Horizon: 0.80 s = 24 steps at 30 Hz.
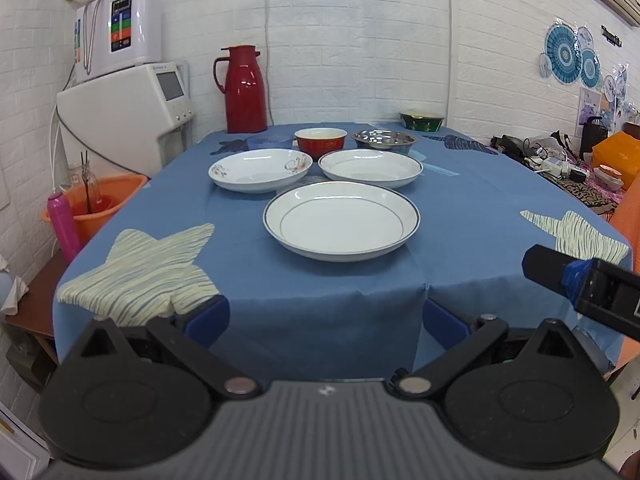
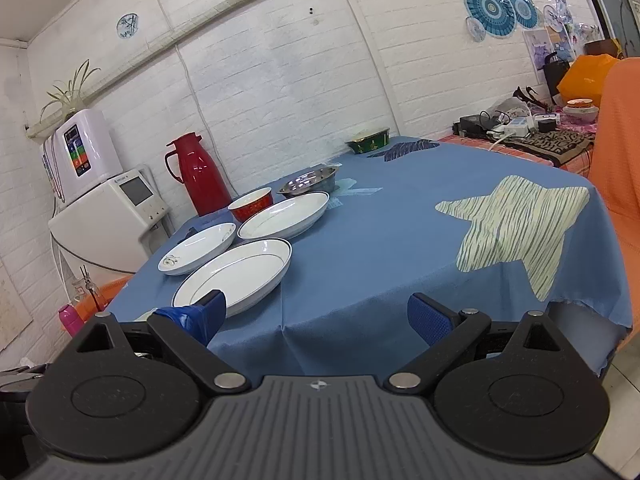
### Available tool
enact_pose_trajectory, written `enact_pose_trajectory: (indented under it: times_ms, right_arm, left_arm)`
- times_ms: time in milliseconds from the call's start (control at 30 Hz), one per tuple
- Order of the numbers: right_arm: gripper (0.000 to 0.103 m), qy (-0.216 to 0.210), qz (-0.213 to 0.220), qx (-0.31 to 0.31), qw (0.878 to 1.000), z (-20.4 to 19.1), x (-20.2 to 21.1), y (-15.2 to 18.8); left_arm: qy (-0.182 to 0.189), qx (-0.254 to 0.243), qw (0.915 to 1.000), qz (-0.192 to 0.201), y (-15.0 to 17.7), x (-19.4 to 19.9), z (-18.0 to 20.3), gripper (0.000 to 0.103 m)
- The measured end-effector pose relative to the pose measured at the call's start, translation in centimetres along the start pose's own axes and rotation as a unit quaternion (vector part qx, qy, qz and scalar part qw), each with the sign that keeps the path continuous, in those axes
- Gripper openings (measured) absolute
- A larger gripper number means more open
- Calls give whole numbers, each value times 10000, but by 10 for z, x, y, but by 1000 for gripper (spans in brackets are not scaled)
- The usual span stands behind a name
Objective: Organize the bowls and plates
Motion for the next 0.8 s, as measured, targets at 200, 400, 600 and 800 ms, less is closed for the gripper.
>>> enact_pose_trajectory:
  times_ms: [200, 400, 600, 800]
  right_arm:
    - [85, 0, -5, 4, 10000, 0, -1, 1]
    - [85, -10, -40, 4, 10000, 0, -2, 2]
    - [85, -15, -51, -4, 10000, 0, -2, 3]
    - [85, -34, -90, -34, 9999, -1, -2, 4]
  left_arm:
    - [21, 8, 10000, -45, 2, -1, 0, 102]
    - [28, -5, 10000, -41, 3, -1, 1, 102]
    - [18, -21, 10000, -27, 2, -1, 2, 102]
    - [15, -12, 10000, -49, 1, -2, 3, 102]
Point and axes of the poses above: each gripper's, at about its wrist camera, not at the fingertips, and x roughly against the way its jaws point, z to its right, y to its underside, the point moved 9 cm from there along -x, roughly the way its jaws point, and after that the axes turned 7 degrees about -x, right-handed, at the moved point
